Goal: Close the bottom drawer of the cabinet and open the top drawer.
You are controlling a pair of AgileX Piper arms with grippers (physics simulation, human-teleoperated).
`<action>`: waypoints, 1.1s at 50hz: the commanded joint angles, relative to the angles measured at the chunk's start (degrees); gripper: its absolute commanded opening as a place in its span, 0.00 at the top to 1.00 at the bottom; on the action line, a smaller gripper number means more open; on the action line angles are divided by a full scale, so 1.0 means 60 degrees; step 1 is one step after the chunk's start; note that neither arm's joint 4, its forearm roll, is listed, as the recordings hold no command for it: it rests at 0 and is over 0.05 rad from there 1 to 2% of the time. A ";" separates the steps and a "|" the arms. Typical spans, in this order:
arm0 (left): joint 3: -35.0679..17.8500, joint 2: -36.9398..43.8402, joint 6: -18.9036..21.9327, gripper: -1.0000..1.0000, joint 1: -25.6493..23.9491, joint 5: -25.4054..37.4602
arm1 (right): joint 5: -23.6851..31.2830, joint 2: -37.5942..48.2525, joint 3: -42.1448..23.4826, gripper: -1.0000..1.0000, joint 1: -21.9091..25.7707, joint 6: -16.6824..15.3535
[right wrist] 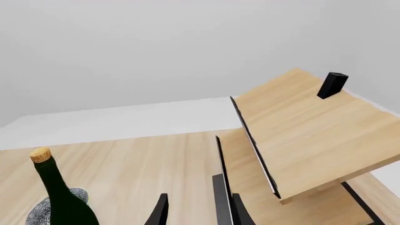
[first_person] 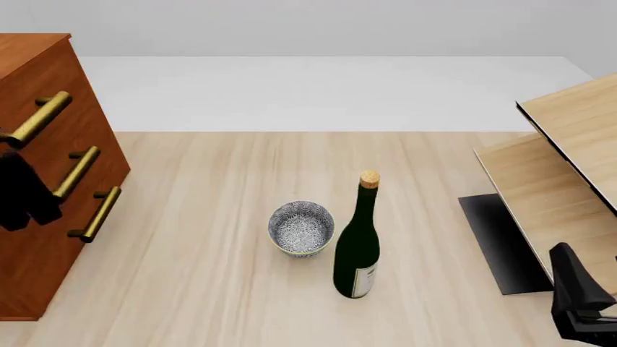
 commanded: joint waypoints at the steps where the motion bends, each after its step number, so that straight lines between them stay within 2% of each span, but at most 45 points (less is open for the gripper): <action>1: -0.0001 0.0177 0.0134 0.00 0.0133 -0.0271 | 0.0007 -0.0008 0.0002 0.00 -0.0007 -0.0004; 19: -0.0074 0.0404 0.0306 0.00 0.0196 -0.0598 | 0.0030 -0.0039 0.0006 0.00 -0.0019 -0.0013; 20: -0.0125 0.0409 0.0260 1.00 0.0202 -0.0687 | 0.0030 -0.0041 0.0007 0.00 -0.0019 -0.0020; 35: -0.0208 0.0465 0.0354 1.00 0.0088 -0.0943 | 0.0046 -0.0046 0.0000 0.00 -0.0030 0.0001; 55: -0.0235 0.0292 0.0386 1.00 -0.0505 -0.0997 | 0.0041 -0.0038 -0.0007 0.00 -0.0034 0.0010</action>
